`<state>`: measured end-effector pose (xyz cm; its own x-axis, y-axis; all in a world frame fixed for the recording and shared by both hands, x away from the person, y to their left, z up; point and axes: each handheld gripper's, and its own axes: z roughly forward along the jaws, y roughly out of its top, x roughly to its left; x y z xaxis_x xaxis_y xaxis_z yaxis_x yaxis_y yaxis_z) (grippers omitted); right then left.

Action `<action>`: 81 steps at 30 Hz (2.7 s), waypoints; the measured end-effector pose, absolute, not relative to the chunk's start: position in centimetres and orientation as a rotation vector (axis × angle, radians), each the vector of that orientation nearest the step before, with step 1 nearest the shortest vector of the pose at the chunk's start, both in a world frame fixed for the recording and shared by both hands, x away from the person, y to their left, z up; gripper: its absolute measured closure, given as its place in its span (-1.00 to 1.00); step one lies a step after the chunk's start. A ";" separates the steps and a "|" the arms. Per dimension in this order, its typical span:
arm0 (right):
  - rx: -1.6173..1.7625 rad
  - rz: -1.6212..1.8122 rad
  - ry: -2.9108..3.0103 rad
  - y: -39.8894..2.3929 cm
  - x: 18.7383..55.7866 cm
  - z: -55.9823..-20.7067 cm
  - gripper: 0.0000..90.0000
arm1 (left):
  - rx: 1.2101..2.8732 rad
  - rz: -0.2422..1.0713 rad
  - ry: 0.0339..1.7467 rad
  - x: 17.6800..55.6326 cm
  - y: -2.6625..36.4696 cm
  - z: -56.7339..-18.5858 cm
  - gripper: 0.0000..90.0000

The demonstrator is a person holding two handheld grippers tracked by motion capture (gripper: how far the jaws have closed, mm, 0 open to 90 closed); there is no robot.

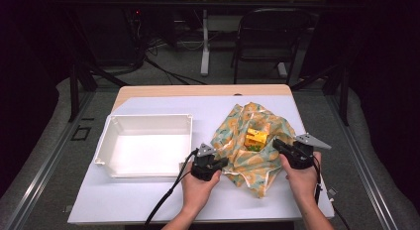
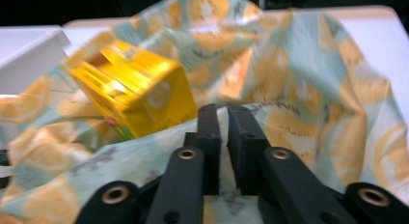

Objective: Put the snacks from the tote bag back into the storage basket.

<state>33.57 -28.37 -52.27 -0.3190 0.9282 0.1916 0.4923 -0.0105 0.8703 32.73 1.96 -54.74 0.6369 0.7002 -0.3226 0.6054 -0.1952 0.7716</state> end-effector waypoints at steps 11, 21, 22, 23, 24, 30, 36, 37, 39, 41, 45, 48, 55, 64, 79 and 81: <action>1.594 1.103 1.897 -29.3 34.7 -54.9 1.00 | 1.995 0.110 1.050 32.6 0.9 -56.4 1.00; 1.655 1.005 1.929 -29.7 34.9 -56.2 0.95 | 1.943 0.148 1.035 32.3 1.5 -55.1 0.73; 1.652 1.007 1.925 -29.7 34.8 -56.1 0.90 | 1.916 0.152 1.028 32.1 1.7 -54.5 0.68; 1.648 1.026 1.914 -29.8 34.6 -55.8 0.83 | 1.901 0.170 1.020 32.0 1.8 -53.9 0.61; 1.639 1.038 1.904 -29.8 34.4 -55.4 0.77 | 1.891 0.188 1.011 31.9 1.9 -53.5 0.53; 1.546 1.132 1.826 -30.2 32.7 -52.6 0.57 | 1.786 0.265 0.952 31.8 2.4 -49.3 0.23; 1.419 1.258 1.654 -30.0 31.1 -49.8 0.60 | 1.758 0.316 0.906 32.5 1.2 -47.6 0.24; 1.406 1.272 1.651 -29.8 31.1 -49.7 0.63 | 1.774 0.324 0.910 32.8 0.8 -47.7 0.27; 1.378 1.309 1.672 -29.0 31.1 -49.7 0.73 | 1.817 0.326 0.929 33.7 -0.3 -48.8 0.37; 1.368 1.326 1.705 -28.5 31.3 -50.0 0.82 | 1.847 0.320 0.953 34.2 -1.1 -50.0 0.44; 1.364 1.338 1.733 -27.8 31.3 -50.2 0.90 | 1.894 0.314 1.015 35.0 -2.2 -52.2 0.57; 1.376 1.346 1.754 -27.6 31.3 -50.5 0.96 | 1.945 0.325 1.050 35.4 -2.8 -53.6 0.72; 1.464 1.285 1.845 -27.5 32.2 -52.4 1.00 | 2.030 0.269 1.099 35.6 -3.0 -56.3 1.00; 1.571 1.102 2.022 -26.8 33.7 -55.5 1.00 | 2.044 0.275 1.086 35.6 -2.9 -56.5 1.00; 1.211 1.323 1.950 -27.8 32.4 -50.7 -0.22 | 1.899 0.329 1.001 33.3 -0.6 -51.7 0.56; 1.168 1.314 1.981 -27.5 32.7 -50.6 -0.31 | 1.880 0.323 0.990 33.1 0.1 -50.9 0.52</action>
<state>32.72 -27.53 -50.56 -0.5154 0.8550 0.0579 0.3858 0.1711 0.9066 33.08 0.11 -50.90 0.6368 0.7492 -0.1823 0.4971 -0.2182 0.8398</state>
